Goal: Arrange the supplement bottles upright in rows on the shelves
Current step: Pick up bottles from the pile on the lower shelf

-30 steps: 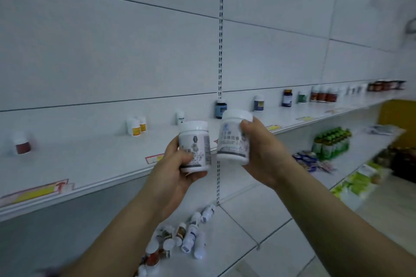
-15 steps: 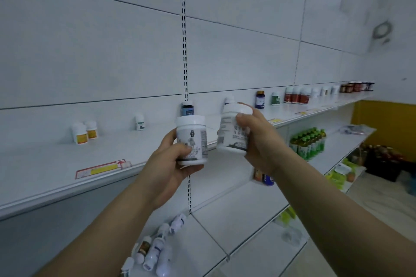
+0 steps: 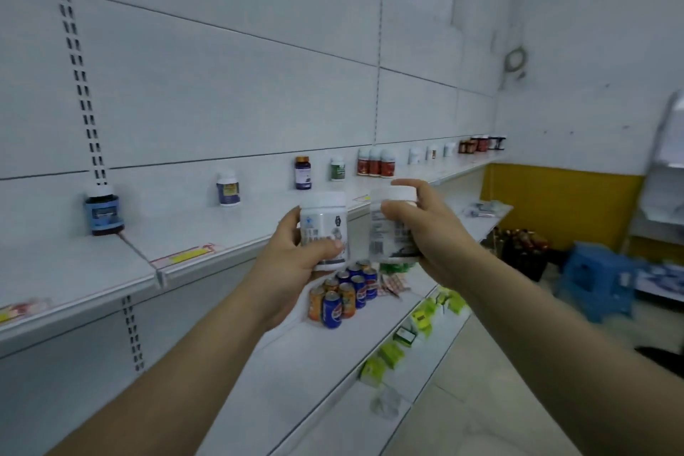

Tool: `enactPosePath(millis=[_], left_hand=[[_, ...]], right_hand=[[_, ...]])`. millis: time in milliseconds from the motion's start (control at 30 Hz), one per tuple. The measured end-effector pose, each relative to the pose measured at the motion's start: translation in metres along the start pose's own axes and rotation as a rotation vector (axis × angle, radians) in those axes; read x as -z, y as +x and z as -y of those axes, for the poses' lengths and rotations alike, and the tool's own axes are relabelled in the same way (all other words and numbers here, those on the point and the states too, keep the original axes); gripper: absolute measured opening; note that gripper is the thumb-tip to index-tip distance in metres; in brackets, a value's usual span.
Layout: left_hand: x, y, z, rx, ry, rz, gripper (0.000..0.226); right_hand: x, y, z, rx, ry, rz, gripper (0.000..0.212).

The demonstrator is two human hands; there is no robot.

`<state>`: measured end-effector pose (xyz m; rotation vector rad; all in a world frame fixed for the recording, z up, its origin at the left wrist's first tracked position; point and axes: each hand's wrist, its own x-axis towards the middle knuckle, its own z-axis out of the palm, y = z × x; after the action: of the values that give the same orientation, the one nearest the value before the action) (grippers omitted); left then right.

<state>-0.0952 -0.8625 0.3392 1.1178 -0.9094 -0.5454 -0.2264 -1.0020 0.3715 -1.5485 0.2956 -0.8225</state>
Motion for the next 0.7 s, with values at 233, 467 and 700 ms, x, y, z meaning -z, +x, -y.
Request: enactPosePath(millis=[233,467,700], left_hand=[[-0.092,0.104,0.066,0.057,-0.041,0.175,0.047],[-0.16,0.24,0.133,0.004,-0.103,0.354,0.069],[-0.233,0.374,0.191,0.093,-0.233,0.455,0.075]], right_hand=[[0.123,0.055,-0.027,0.004,-0.015,-0.201,0.028],[0.226,0.15,-0.058,-0.004,-0.107,-0.315,0.024],[0.328,0.244,-0.073,-0.013,-0.081,-0.437,0.03]])
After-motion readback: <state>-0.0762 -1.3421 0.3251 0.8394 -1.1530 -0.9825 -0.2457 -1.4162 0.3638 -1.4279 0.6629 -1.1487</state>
